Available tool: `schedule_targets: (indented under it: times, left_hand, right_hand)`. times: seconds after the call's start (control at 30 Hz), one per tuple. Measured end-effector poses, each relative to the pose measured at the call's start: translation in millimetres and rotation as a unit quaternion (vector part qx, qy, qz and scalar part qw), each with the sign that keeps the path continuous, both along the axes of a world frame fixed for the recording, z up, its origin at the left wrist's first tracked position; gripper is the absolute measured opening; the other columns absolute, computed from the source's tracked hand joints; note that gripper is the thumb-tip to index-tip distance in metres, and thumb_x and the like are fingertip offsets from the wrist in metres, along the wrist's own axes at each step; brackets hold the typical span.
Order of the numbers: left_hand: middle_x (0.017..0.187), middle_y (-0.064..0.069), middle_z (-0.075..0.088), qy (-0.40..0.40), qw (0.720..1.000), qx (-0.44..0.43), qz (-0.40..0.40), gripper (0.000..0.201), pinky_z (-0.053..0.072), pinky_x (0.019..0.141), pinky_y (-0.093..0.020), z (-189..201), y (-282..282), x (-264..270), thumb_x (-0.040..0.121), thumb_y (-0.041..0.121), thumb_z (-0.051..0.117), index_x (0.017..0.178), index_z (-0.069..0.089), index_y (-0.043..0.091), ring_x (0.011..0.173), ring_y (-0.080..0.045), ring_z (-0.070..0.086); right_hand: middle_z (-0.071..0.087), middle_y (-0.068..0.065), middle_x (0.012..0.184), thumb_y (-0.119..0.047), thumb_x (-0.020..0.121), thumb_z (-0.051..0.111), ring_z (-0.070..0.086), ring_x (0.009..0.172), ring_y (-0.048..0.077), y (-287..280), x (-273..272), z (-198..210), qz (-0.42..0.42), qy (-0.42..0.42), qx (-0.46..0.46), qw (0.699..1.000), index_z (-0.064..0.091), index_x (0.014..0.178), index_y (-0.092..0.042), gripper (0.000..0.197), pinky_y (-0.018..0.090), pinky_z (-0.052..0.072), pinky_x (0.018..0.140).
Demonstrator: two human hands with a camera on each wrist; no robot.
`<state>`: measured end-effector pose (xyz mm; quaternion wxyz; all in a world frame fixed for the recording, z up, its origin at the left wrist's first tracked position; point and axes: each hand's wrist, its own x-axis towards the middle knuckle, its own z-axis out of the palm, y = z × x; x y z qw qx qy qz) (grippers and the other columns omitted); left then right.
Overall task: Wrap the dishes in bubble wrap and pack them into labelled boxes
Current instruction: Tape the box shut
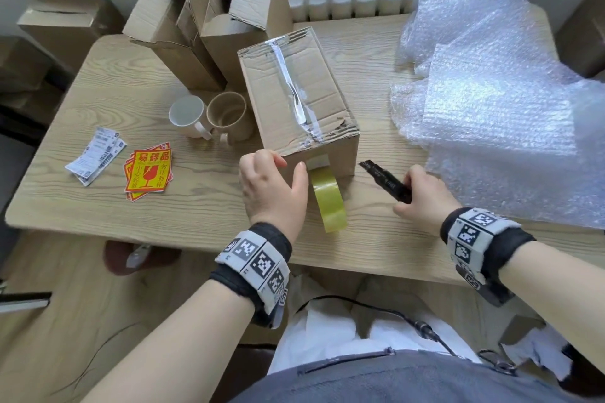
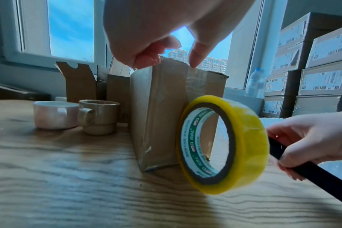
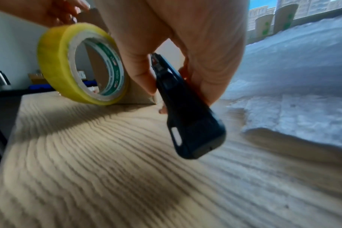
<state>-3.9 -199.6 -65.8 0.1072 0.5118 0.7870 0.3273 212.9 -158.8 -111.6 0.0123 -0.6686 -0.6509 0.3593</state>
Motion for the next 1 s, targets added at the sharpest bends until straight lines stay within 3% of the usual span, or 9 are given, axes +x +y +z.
schedule_targets:
  times: [0.1, 0.2, 0.27, 0.33, 0.47, 0.57, 0.73, 0.87, 1.0]
  left_hand:
    - [0.099, 0.001, 0.037, -0.024, 0.999, 0.005, 0.025, 0.024, 0.038, 0.084, -0.034, -3.0, -5.2, 2.8, 0.083, 0.026, 0.067, 0.090, 0.048, 0.012, 0.093, -0.024, 0.046]
    - [0.085, 0.004, 0.046, -0.050, 0.998, -0.047, -0.001, 0.023, 0.032, 0.068, -0.028, -9.2, -13.5, 3.6, 0.088, 0.031, 0.060, 0.077, 0.044, 0.018, 0.077, -0.015, 0.043]
    - [0.085, 0.004, 0.053, -0.097, 0.991, -0.097, -0.010, 0.021, 0.036, 0.069, -0.027, -11.2, -14.3, 4.5, 0.090, 0.038, 0.057, 0.081, 0.051, 0.019, 0.078, -0.013, 0.048]
    - [0.098, 0.002, 0.059, -0.193, 0.969, -0.153, 0.007, 0.029, 0.042, 0.081, -0.026, -18.5, -7.3, 3.1, 0.089, 0.043, 0.057, 0.100, 0.058, 0.017, 0.090, -0.014, 0.055]
    - [0.106, -0.006, 0.070, -0.392, 0.895, -0.210, 0.022, 0.041, 0.049, 0.096, -0.040, -27.8, 7.6, 2.7, 0.071, 0.060, 0.062, 0.093, 0.063, 0.025, 0.099, -0.025, 0.066]
    - [0.115, -0.017, 0.066, -0.476, 0.858, -0.187, 0.039, 0.020, 0.053, 0.087, -0.037, -20.8, 6.1, 4.7, 0.090, 0.031, 0.060, 0.105, 0.058, 0.017, 0.100, -0.029, 0.066]
    - [0.111, -0.009, 0.065, -0.505, 0.853, -0.131, 0.013, 0.017, 0.058, 0.065, -0.025, -19.7, 1.5, 10.0, 0.095, 0.018, 0.054, 0.112, 0.054, 0.019, 0.087, -0.022, 0.068]
    - [0.109, -0.016, 0.068, -0.484, 0.865, -0.123, 0.036, 0.008, 0.058, 0.079, -0.040, -21.4, 6.4, 11.3, 0.092, 0.019, 0.059, 0.099, 0.062, 0.020, 0.094, -0.031, 0.068]
    - [0.099, -0.013, 0.071, -0.452, 0.881, -0.129, 0.051, 0.004, 0.057, 0.080, -0.043, -22.9, 10.8, 10.2, 0.086, 0.024, 0.064, 0.087, 0.066, 0.020, 0.090, -0.031, 0.069]
  right_hand:
    - [0.056, 0.001, 0.084, -0.013, 0.078, 0.068, 0.056, 0.075, 0.019, -1.8, 7.0, 13.0, 0.005, 0.069, 0.030, 0.997, 0.045, 0.095, -0.017, 0.029, 0.034, 0.048, 0.066]
    - [0.059, 0.002, 0.083, -0.010, 0.078, 0.069, 0.057, 0.076, 0.021, -3.8, 11.6, 23.7, 0.030, 0.113, 0.067, 0.991, 0.048, 0.093, -0.018, 0.026, 0.035, 0.049, 0.069]
    - [0.060, -0.003, 0.084, -0.013, 0.079, 0.072, 0.059, 0.078, 0.019, -4.7, 11.2, 30.0, 0.065, 0.129, 0.102, 0.984, 0.055, 0.096, -0.021, 0.025, 0.031, 0.049, 0.071]
    - [0.063, -0.002, 0.088, -0.017, 0.078, 0.074, 0.060, 0.083, 0.020, -4.3, 7.5, 35.3, 0.111, 0.124, 0.152, 0.974, 0.063, 0.104, -0.018, 0.028, 0.034, 0.049, 0.075]
    - [0.063, 0.006, 0.099, -0.020, 0.083, 0.070, 0.058, 0.088, 0.027, 1.8, -7.9, 40.3, 0.162, 0.093, 0.229, 0.955, 0.065, 0.118, -0.019, 0.036, 0.041, 0.050, 0.075]
    - [0.061, 0.012, 0.097, -0.017, 0.085, 0.068, 0.059, 0.082, 0.033, 7.0, -17.2, 42.2, 0.195, 0.069, 0.267, 0.941, 0.064, 0.121, -0.018, 0.036, 0.040, 0.050, 0.069]
    - [0.061, 0.012, 0.089, -0.016, 0.084, 0.068, 0.059, 0.077, 0.032, 13.7, -25.5, 50.5, 0.253, 0.010, 0.309, 0.917, 0.067, 0.114, -0.017, 0.030, 0.030, 0.038, 0.058]
    - [0.060, 0.012, 0.087, -0.016, 0.085, 0.067, 0.059, 0.074, 0.033, 19.6, -29.3, 59.2, 0.278, -0.025, 0.314, 0.907, 0.069, 0.109, -0.017, 0.025, 0.031, 0.039, 0.055]
    - [0.060, 0.012, 0.076, -0.009, 0.074, 0.076, 0.059, 0.060, 0.032, 22.1, -33.5, 65.6, 0.293, -0.030, 0.325, 0.899, 0.073, 0.097, -0.014, 0.024, 0.029, 0.039, 0.049]
